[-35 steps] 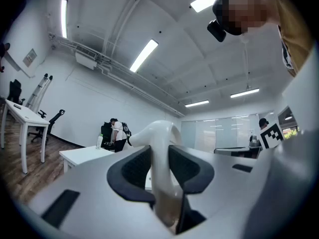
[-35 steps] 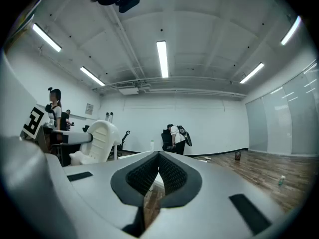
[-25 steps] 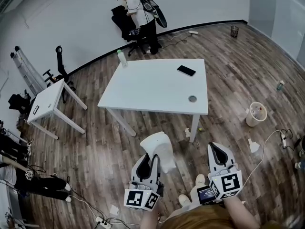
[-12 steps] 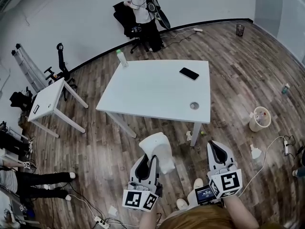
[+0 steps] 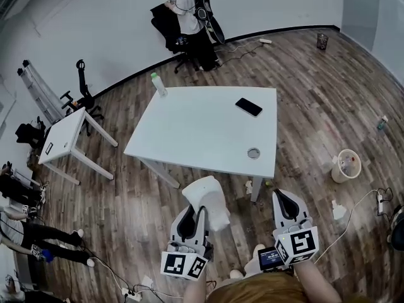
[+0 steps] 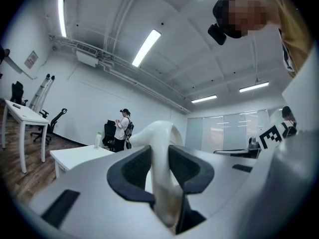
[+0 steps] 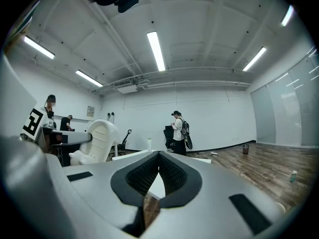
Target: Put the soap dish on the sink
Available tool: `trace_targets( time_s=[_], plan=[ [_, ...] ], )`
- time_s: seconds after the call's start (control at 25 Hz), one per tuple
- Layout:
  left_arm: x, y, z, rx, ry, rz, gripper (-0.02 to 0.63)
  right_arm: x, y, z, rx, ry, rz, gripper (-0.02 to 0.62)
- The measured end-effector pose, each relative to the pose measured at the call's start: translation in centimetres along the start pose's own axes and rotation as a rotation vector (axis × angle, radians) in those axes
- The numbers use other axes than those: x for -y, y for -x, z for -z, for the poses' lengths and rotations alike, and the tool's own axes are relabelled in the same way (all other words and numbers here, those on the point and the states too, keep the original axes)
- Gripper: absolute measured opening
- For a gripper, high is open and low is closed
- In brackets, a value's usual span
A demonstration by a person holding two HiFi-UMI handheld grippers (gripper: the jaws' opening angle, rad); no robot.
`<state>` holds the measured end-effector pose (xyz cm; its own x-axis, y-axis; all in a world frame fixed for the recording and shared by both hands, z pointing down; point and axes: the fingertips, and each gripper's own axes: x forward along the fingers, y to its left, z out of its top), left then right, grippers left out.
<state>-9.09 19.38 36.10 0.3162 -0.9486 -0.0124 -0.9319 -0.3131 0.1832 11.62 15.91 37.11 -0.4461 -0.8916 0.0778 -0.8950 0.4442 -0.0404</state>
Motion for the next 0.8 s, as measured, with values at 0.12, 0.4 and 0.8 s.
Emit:
trace_targets(
  time_s=[0.12,0.4,0.8],
  plan=[
    [0.3,-0.9,-0.1,0.006,-0.004,-0.013,0.117,0.8,-0.5,-0.1,0.002,0.0,-0.015,0.008],
    [0.4,-1.8,0.1,0.007,-0.014,-0.051,0.117,2.5,-1.6,0.6,-0.02,-0.006,-0.047,0.008],
    [-1.5,-4.4,0.8,-0.007,0.011,-0.065,0.118,3.6,-4.8,1.4,-0.053,-0.008,-0.047,0.008]
  ],
)
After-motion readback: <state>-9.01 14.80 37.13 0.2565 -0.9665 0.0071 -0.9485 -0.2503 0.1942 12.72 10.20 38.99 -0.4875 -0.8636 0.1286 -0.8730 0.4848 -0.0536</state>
